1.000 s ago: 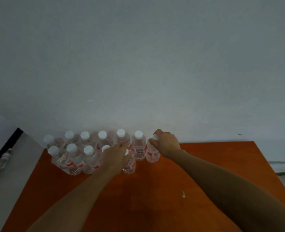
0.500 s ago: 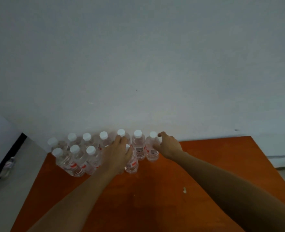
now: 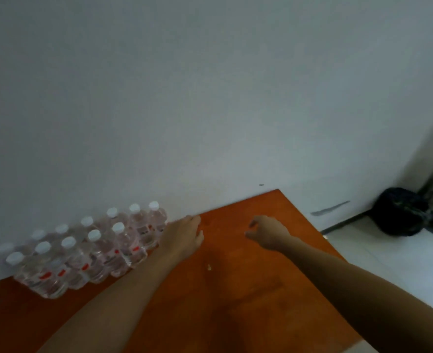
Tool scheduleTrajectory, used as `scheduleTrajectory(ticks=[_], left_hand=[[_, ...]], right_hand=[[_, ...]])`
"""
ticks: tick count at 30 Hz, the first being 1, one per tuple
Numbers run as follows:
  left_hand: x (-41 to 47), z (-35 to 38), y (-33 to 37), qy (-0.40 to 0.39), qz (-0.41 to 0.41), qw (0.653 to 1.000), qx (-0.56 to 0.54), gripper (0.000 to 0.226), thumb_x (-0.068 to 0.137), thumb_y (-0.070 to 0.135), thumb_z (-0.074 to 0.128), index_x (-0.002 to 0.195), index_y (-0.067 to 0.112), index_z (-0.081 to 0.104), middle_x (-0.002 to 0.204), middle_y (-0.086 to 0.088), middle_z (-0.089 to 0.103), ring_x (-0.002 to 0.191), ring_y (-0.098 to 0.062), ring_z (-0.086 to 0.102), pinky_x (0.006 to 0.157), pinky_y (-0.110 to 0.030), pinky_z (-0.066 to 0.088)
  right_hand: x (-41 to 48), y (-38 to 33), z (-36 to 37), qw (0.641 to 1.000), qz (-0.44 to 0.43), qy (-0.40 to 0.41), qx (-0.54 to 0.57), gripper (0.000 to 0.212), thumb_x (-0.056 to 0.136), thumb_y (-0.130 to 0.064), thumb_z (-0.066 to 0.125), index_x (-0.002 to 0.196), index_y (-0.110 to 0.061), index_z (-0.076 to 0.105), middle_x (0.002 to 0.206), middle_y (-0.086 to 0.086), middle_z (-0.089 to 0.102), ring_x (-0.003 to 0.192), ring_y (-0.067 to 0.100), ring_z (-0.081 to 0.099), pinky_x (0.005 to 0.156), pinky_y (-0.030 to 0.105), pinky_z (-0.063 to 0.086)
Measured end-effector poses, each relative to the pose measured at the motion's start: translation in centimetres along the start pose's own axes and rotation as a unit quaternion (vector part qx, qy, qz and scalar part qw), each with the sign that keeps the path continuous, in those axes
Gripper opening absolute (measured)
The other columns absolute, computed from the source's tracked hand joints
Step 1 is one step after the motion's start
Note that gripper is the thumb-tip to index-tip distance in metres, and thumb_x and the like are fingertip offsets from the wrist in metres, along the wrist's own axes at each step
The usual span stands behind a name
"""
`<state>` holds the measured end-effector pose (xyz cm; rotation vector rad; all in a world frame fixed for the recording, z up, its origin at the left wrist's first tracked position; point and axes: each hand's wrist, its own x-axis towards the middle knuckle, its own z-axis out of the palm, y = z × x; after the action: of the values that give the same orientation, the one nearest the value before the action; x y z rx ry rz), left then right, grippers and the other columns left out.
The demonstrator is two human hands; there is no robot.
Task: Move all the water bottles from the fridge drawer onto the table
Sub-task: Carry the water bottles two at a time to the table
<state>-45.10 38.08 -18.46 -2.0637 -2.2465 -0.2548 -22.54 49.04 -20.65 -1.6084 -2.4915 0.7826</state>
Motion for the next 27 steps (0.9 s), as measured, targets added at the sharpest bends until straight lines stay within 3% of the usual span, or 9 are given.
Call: scheduleTrajectory(ticks=[4,8,12,15,17,22,27], left_hand=[[-0.3,0.5,11.8,-0.010,0.089,0.996,-0.007,0.023,0.090,0.039,0.048,0.104,0.021,0.052,0.102,-0.002,0.062,0.092,-0.028,0.063,0.072,-0.037,0.048],[-2.0,2.1,25.2,-0.035,0.205,0.977,-0.043,0.020,0.092,0.036,0.048,0.102,0.020,0.054,0.098,0.000,0.062,0.082,-0.022,0.062,0.067,-0.034,0.050],[-4.4,3.1,38.1,-0.064,0.296,0.949,-0.089,0.018,0.091,0.036,0.049,0.098,0.020,0.055,0.094,-0.001,0.063,0.078,-0.020,0.061,0.066,-0.033,0.050],[-5.1,3.0,46.3,-0.069,0.365,0.924,-0.096,0.024,0.091,0.037,0.047,0.103,0.019,0.056,0.096,-0.001,0.063,0.081,-0.020,0.060,0.072,-0.036,0.053],[-4.9,2.9,51.3,-0.071,0.399,0.909,-0.100,0.025,0.092,0.037,0.048,0.106,0.018,0.056,0.098,-0.002,0.064,0.083,-0.021,0.060,0.075,-0.036,0.052],[-2.9,3.6,64.0,-0.068,0.476,0.872,-0.091,0.026,0.091,0.039,0.048,0.106,0.020,0.056,0.105,-0.002,0.064,0.091,-0.026,0.061,0.077,-0.037,0.050],[-1.0,4.1,77.8,-0.067,0.561,0.820,-0.090,0.026,0.091,0.041,0.047,0.105,0.021,0.056,0.105,-0.001,0.065,0.092,-0.025,0.061,0.073,-0.035,0.047]], right_hand=[[-9.8,9.5,-3.5,0.995,0.091,0.048,0.013,0.043,0.089,-0.047,0.060,0.123,-0.020,0.056,0.088,-0.002,0.058,0.066,0.010,0.058,0.057,0.026,0.043],[-21.5,19.6,-5.7,0.975,0.196,0.101,0.013,0.040,0.087,-0.048,0.060,0.119,-0.023,0.057,0.100,0.001,0.064,0.076,0.012,0.057,0.064,0.026,0.044],[-32.6,28.1,-8.1,0.946,0.288,0.146,-0.011,0.038,0.088,-0.048,0.059,0.118,-0.024,0.058,0.107,0.001,0.066,0.083,0.015,0.054,0.060,0.026,0.039],[-39.0,33.3,-10.2,0.925,0.335,0.178,-0.016,0.038,0.088,-0.047,0.057,0.119,-0.025,0.058,0.112,0.005,0.066,0.095,0.023,0.059,0.076,0.033,0.048],[-42.6,36.4,-11.0,0.908,0.367,0.201,-0.013,0.039,0.088,-0.047,0.056,0.120,-0.025,0.057,0.114,0.006,0.064,0.099,0.025,0.060,0.081,0.035,0.050],[-48.6,44.5,-12.6,0.867,0.437,0.238,0.011,0.037,0.085,-0.047,0.057,0.117,-0.027,0.059,0.113,0.003,0.066,0.098,0.025,0.061,0.069,0.028,0.037],[-54.3,51.6,-16.0,0.813,0.523,0.255,0.021,0.034,0.083,-0.050,0.058,0.111,-0.030,0.059,0.109,-0.001,0.067,0.095,0.022,0.062,0.073,0.031,0.046]])
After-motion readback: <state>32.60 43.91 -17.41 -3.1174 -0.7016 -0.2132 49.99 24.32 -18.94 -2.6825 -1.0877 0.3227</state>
